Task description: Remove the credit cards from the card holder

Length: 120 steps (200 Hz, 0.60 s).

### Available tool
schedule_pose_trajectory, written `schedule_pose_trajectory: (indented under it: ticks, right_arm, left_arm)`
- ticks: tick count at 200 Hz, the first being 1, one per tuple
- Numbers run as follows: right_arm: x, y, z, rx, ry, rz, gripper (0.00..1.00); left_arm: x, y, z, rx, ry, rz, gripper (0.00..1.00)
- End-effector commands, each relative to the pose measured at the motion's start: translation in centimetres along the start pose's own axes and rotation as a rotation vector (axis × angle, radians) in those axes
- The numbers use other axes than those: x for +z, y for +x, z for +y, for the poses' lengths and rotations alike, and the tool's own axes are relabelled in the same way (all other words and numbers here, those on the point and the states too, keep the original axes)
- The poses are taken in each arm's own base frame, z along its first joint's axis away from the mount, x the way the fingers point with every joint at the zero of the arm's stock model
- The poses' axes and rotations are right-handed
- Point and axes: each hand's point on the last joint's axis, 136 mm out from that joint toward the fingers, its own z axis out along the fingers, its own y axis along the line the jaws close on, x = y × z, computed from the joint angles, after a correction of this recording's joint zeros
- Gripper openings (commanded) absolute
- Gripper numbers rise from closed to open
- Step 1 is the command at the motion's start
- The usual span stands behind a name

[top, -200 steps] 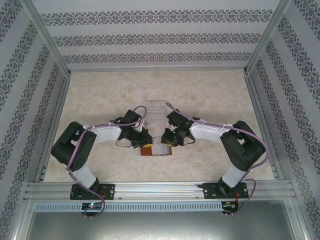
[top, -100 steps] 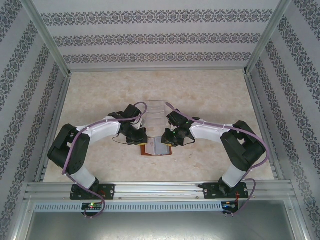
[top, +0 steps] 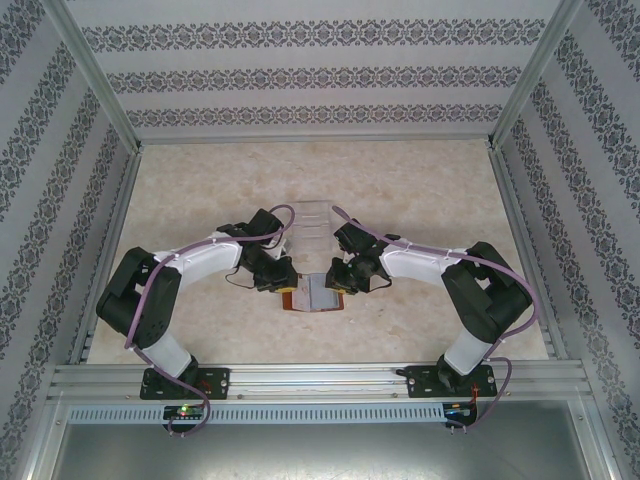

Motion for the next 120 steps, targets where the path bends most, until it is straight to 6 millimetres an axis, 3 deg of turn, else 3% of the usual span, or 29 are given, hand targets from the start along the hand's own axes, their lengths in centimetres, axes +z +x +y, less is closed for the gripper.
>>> schedule_pose_trajectory:
  ticks: [1, 120]
  right_arm:
    - [-0.6, 0.1, -0.2, -0.023, 0.022, -0.012, 0.24]
    - [-0.7, 0.0, -0.2, -0.021, 0.020, -0.018, 0.24]
  left_arm:
    - [0.4, 0.3, -0.9, -0.006, 0.041, 0.017, 0.16]
    - [1.3, 1.7, -0.8, 0.001, 0.019, 0.065, 0.15]
